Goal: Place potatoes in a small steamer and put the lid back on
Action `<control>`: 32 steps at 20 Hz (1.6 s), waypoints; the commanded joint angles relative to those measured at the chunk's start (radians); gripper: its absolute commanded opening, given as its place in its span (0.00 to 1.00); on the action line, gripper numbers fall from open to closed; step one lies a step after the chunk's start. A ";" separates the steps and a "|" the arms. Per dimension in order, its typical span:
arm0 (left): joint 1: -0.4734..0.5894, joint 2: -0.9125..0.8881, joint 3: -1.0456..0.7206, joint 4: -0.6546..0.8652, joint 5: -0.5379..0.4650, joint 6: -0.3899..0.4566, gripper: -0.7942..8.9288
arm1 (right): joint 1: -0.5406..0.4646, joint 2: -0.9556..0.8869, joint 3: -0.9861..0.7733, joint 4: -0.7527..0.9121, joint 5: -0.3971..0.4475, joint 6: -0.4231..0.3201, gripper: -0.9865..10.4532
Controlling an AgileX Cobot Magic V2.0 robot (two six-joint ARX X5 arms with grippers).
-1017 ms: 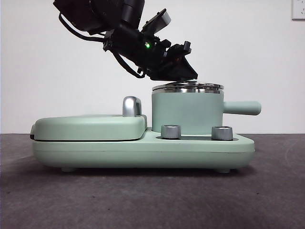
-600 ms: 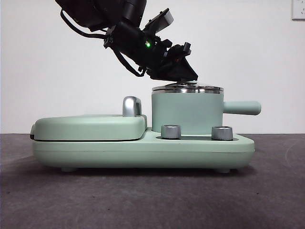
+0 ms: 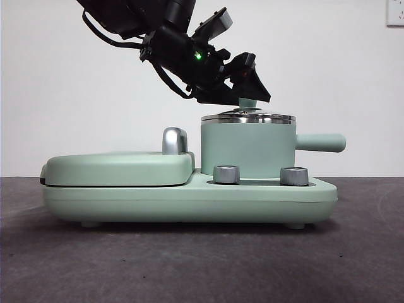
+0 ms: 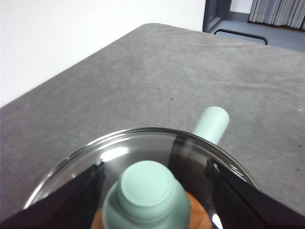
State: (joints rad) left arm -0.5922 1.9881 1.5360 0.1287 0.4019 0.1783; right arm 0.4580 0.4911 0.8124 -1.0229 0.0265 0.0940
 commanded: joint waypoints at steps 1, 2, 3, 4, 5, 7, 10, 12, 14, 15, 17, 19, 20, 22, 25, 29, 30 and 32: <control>-0.006 -0.041 0.027 -0.047 0.018 -0.053 0.44 | 0.006 0.002 0.006 0.004 0.001 0.004 0.30; 0.003 -0.071 0.026 -0.111 0.018 -0.061 0.44 | 0.006 0.002 0.006 0.005 0.001 0.004 0.30; 0.011 -0.092 0.026 -0.166 0.018 -0.064 0.44 | 0.006 0.002 0.006 0.005 0.001 0.004 0.30; 0.023 -0.116 0.026 -0.229 0.018 -0.068 0.43 | 0.006 0.002 0.006 0.006 0.001 0.004 0.30; 0.036 -0.134 0.026 -0.268 0.018 -0.080 0.43 | 0.006 0.002 0.006 0.006 0.001 0.004 0.30; 0.070 -0.178 0.024 -0.322 0.019 -0.122 0.43 | 0.006 0.002 0.006 0.013 0.001 0.004 0.30; 0.119 -0.257 0.018 -0.396 0.026 -0.130 0.43 | 0.006 0.002 0.006 0.035 0.000 0.003 0.30; 0.150 -0.318 0.010 -0.439 0.029 -0.117 0.43 | 0.006 0.002 0.006 0.046 0.000 0.003 0.30; 0.180 -0.382 -0.002 -0.487 0.029 -0.102 0.43 | 0.006 0.002 0.006 0.047 0.000 0.003 0.30; 0.195 -0.416 -0.015 -0.506 0.029 -0.088 0.43 | 0.006 0.002 0.006 0.047 0.000 0.003 0.30; 0.225 -0.493 -0.068 -0.523 0.030 -0.085 0.43 | 0.006 0.002 0.006 0.047 0.000 0.003 0.30; 0.256 -0.578 -0.146 -0.534 0.029 -0.087 0.43 | 0.006 0.002 0.006 0.048 -0.002 0.003 0.30; 0.270 -0.626 -0.196 -0.533 0.029 -0.091 0.43 | 0.006 0.002 0.006 0.050 -0.004 0.003 0.30; 0.296 -0.729 -0.306 -0.529 0.029 -0.110 0.43 | 0.006 0.002 0.006 0.050 -0.008 0.003 0.30; 0.329 -0.891 -0.483 -0.505 0.029 -0.176 0.43 | 0.006 0.002 0.006 0.050 -0.011 0.003 0.30; 0.356 -1.088 -0.664 -0.504 0.028 -0.307 0.43 | 0.006 0.003 0.006 0.053 -0.010 0.003 0.30; 0.357 -1.131 -0.698 -0.511 0.016 -0.346 0.43 | 0.006 0.003 0.006 0.058 -0.010 0.003 0.30; 0.357 -1.183 -0.731 -0.539 -0.019 -0.397 0.43 | 0.006 0.003 0.006 0.076 -0.010 0.003 0.30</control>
State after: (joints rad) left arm -0.2333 0.7971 0.7998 -0.4252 0.3889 -0.1738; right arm 0.4580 0.4915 0.8124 -0.9565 0.0189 0.0940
